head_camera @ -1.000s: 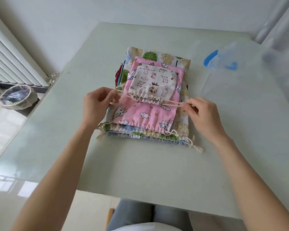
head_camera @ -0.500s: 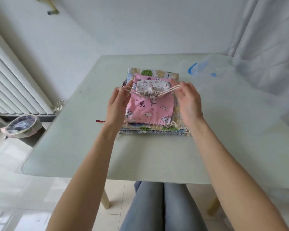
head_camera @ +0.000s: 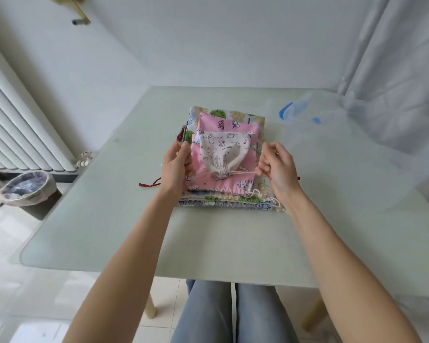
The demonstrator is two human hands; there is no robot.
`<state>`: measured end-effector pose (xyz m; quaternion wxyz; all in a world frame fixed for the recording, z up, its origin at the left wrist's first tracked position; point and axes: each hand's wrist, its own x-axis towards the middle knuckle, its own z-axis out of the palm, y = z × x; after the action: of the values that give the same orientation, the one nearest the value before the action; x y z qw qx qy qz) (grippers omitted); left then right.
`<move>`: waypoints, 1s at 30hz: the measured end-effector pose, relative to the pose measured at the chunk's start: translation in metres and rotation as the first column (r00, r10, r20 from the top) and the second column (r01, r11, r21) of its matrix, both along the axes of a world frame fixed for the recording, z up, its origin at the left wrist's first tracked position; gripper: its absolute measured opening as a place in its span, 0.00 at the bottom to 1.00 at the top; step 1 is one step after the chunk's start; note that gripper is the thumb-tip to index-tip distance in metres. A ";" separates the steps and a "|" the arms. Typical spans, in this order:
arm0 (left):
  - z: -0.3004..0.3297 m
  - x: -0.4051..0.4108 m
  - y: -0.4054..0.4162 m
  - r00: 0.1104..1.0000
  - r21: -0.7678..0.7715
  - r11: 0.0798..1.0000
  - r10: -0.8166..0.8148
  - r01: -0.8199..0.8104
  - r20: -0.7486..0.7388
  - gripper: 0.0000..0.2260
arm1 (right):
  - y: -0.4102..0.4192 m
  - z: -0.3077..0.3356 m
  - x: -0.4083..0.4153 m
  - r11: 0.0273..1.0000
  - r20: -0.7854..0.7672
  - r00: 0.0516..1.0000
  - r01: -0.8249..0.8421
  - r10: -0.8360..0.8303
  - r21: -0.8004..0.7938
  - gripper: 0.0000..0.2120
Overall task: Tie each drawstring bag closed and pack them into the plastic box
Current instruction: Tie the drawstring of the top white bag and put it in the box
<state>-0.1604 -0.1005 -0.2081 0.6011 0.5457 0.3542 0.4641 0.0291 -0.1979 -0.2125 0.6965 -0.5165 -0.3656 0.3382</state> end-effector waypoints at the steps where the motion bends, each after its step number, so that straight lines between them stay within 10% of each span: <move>1: 0.000 0.001 -0.004 0.997 0.037 0.999 -0.019 0.021 -0.075 0.14 | 0.000 0.001 0.001 0.999 0.074 0.997 -0.007 0.009 -0.038 0.12; 6: 0.020 0.001 0.005 0.761 0.511 0.786 0.081 0.348 -0.643 0.13 | 0.013 0.036 0.002 0.943 0.421 0.868 -0.142 0.264 -0.300 0.12; 11: 0.052 0.007 0.030 0.671 0.726 0.517 0.339 0.453 -0.660 0.20 | 0.038 0.060 -0.006 0.873 0.468 0.750 -0.305 0.466 -0.381 0.17; 19: 0.059 0.037 0.046 0.925 0.535 0.832 0.076 0.147 -0.373 0.09 | 0.067 0.054 -0.011 0.961 0.452 0.857 -0.157 0.248 -0.229 0.07; 24: 0.025 0.039 0.036 0.889 0.118 0.913 -0.340 0.390 -0.307 0.12 | 0.061 0.039 -0.003 0.930 0.366 0.863 -0.267 0.348 -0.254 0.06; 30: -0.001 0.038 0.031 0.921 0.320 0.923 -0.084 0.215 -0.379 0.03 | 0.045 0.022 0.002 0.944 0.385 0.890 -0.129 0.246 -0.304 0.07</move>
<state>-0.1227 -0.0695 -0.2093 0.4519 0.7464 0.3248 0.3649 0.0310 -0.1528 -0.1906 0.4887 -0.6289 -0.5049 0.3327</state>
